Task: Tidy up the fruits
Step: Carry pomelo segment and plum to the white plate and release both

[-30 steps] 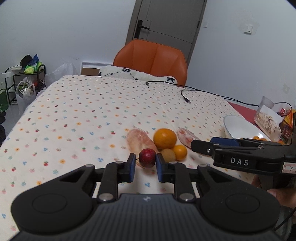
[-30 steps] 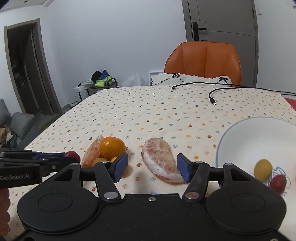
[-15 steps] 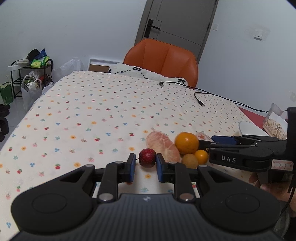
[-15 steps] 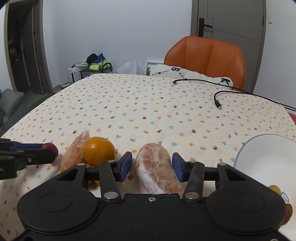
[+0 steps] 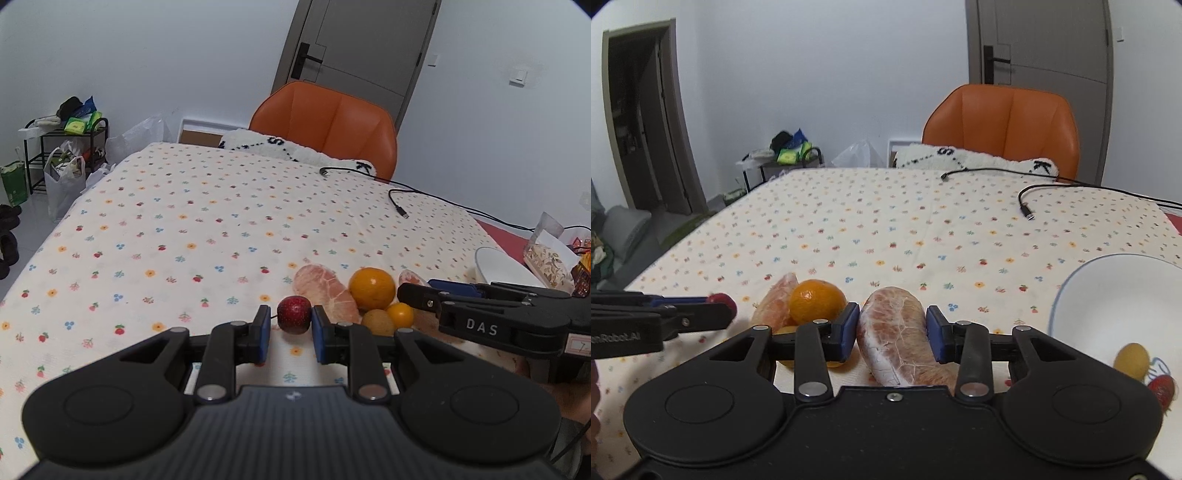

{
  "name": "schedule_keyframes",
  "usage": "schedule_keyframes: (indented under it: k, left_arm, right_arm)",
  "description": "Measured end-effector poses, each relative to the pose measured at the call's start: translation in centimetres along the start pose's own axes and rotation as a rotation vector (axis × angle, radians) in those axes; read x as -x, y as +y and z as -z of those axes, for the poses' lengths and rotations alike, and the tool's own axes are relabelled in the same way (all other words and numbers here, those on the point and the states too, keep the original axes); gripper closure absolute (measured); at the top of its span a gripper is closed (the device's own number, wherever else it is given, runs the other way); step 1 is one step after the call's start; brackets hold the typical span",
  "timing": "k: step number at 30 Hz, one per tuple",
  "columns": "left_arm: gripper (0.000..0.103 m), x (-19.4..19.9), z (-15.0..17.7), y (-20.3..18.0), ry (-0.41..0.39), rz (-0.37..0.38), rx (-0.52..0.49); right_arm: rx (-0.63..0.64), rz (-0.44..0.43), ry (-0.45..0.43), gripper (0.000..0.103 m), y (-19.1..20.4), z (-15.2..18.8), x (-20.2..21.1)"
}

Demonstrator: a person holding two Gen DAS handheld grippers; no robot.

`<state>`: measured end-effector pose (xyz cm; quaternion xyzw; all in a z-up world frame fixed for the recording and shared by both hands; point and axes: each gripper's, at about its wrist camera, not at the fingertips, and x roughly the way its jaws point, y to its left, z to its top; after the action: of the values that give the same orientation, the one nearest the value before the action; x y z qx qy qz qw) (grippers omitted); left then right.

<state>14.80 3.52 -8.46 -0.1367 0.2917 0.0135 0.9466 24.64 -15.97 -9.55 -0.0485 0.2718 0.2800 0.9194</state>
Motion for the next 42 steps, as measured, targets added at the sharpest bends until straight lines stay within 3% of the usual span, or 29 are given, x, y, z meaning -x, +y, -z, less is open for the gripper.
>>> schedule_keyframes:
  k: [17, 42]
  left_arm:
    - [0.081, 1.1, -0.8, -3.9, -0.037, 0.051, -0.071]
    - [0.081, -0.9, -0.3, -11.6, -0.016, 0.154, -0.185]
  right_arm:
    - [-0.077, 0.026, -0.122, 0.066, -2.3, 0.1, 5.3]
    - [-0.224, 0.223, -0.184, 0.066, -11.5, 3.3, 9.7]
